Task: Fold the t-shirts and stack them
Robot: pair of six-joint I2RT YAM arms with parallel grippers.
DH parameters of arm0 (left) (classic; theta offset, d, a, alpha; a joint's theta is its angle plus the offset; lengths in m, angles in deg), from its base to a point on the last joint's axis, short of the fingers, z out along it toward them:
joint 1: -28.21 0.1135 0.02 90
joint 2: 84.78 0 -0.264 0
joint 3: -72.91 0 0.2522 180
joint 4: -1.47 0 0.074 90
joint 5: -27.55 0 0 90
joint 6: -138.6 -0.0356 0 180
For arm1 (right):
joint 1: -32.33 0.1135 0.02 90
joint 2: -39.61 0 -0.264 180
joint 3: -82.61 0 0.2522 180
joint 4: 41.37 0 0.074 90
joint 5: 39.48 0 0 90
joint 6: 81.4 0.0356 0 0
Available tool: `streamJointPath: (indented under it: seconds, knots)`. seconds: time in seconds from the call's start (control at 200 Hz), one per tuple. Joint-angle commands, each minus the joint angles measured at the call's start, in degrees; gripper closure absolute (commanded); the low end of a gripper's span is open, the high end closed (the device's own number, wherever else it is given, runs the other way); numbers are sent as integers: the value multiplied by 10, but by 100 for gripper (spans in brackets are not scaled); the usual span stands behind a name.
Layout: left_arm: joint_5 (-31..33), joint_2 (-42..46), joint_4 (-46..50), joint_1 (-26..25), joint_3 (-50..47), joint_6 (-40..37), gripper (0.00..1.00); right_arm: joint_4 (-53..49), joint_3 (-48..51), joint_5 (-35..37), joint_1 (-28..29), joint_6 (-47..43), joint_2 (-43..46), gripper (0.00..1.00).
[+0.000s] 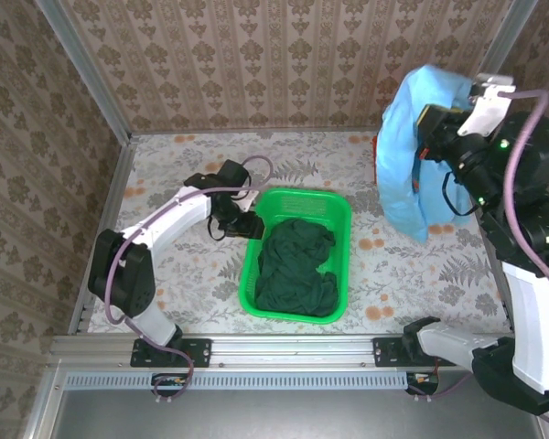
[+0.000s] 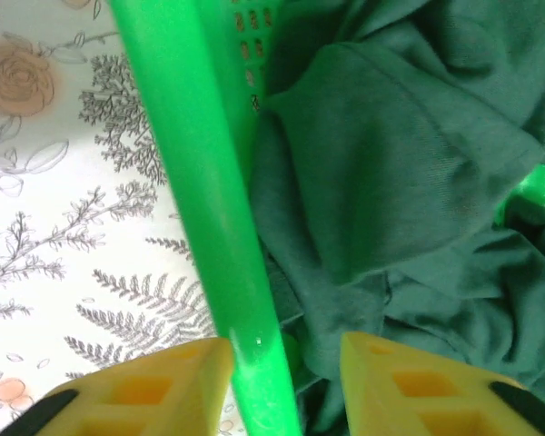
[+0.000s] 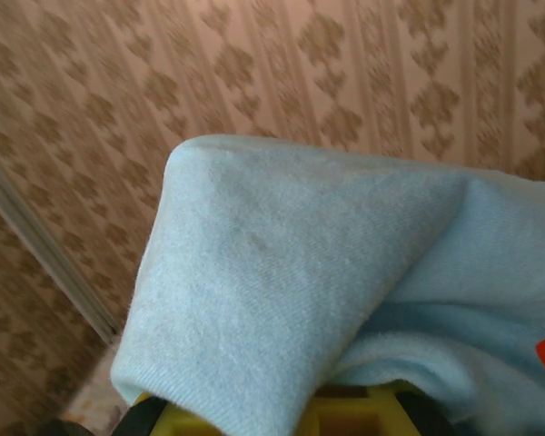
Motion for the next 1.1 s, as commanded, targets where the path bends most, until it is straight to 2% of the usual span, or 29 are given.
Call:
streamJointPath:
  seconds: [0.0, 0.09, 0.225, 0.24, 0.385, 0.565, 0.755, 0.86, 0.915, 0.935, 1.095]
  knots:
    - [34, -43, 12, -8, 8, -29, 71, -3, 47, 25, -7, -2, 29, 100]
    - [89, -34, 34, 5, 12, -48, 88, -9, 79, 19, -10, 1, 44, 100]
    - [99, -5, 41, 55, 5, -75, 98, -11, 118, 12, -15, 9, 59, 100]
    - [101, -4, 42, 74, 6, -79, 100, -11, 121, 10, -16, 10, 60, 100]
    - [140, 10, 49, 131, 26, -101, 100, -8, 149, -10, -17, 26, 61, 100]
    - [222, 9, 30, 205, 34, -129, 100, 3, 175, -49, -18, 58, 51, 100]
    - [263, -32, 4, 291, 74, -144, 100, 5, 191, -84, -18, 75, 32, 100]
    - [281, -70, 30, 326, 130, -130, 78, 10, 206, -96, -18, 82, 30, 100]
    - [291, -83, 50, 336, 167, -116, 52, 9, 214, -99, -18, 85, 33, 100]
    - [296, -85, 58, 338, 179, -111, 46, 9, 217, -100, -18, 86, 35, 100]
    - [296, -72, 84, 325, 241, -71, 22, 5, 246, -96, -18, 86, 56, 100]
